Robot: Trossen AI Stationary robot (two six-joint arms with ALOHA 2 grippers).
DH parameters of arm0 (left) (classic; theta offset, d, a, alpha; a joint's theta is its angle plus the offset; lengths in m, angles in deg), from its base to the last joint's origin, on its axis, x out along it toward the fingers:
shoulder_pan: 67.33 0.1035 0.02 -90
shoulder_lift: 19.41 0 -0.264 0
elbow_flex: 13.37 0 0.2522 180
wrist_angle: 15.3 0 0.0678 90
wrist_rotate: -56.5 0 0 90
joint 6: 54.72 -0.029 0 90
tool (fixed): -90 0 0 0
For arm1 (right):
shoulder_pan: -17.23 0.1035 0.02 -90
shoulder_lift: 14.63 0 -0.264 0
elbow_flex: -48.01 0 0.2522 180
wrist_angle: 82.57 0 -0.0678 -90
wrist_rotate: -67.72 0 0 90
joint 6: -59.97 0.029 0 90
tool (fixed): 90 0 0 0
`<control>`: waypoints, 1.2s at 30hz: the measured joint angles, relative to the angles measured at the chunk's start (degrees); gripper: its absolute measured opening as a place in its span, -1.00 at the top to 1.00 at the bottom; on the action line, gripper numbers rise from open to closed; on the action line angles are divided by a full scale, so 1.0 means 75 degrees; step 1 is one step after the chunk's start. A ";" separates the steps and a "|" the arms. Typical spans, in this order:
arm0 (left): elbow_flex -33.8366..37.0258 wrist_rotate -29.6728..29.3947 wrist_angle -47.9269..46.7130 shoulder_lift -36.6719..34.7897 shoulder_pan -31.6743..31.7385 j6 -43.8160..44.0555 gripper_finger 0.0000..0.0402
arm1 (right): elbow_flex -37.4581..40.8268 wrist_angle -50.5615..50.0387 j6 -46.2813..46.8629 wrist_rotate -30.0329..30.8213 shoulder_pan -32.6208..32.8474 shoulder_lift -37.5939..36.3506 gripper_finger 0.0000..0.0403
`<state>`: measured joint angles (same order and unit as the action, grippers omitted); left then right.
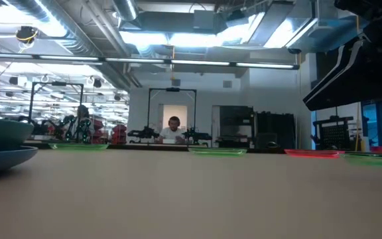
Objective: Stack plastic plates
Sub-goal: Stack the orange plate on top of the black plate, then stack the light green plate on top of the orange plate
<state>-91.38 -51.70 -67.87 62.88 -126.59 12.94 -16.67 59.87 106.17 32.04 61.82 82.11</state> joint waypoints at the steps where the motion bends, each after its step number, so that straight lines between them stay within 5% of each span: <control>1: 0.0000 -0.0058 0.0018 0.0064 -0.0077 0.0123 0.92 | 0.0000 0.0000 0.0000 0.0000 0.0000 0.0000 0.37; 11: 0.0000 -0.0107 -0.0018 0.0352 -0.0117 0.0820 0.88 | -0.0003 0.0050 -0.0003 -0.0149 0.0000 0.0000 0.37; 21: 0.0000 -0.0090 -0.0029 0.0352 0.0312 0.0494 0.43 | -0.0003 0.0060 -0.0003 -0.0257 0.0000 0.0000 0.37; 31: 0.0000 -0.2457 -0.0023 0.0413 0.0979 -0.1592 0.39 | -0.0006 -0.0050 -0.0161 -0.0457 0.0000 -0.0142 0.37; 36: 0.0000 -0.2590 0.0078 0.0650 0.1237 -0.1901 0.39 | -0.0009 -0.0745 0.0177 -0.0750 0.0000 -0.0646 0.37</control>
<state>-91.38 -71.12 -67.28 67.76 -117.31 -1.31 -16.73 54.29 107.50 26.42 61.82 77.27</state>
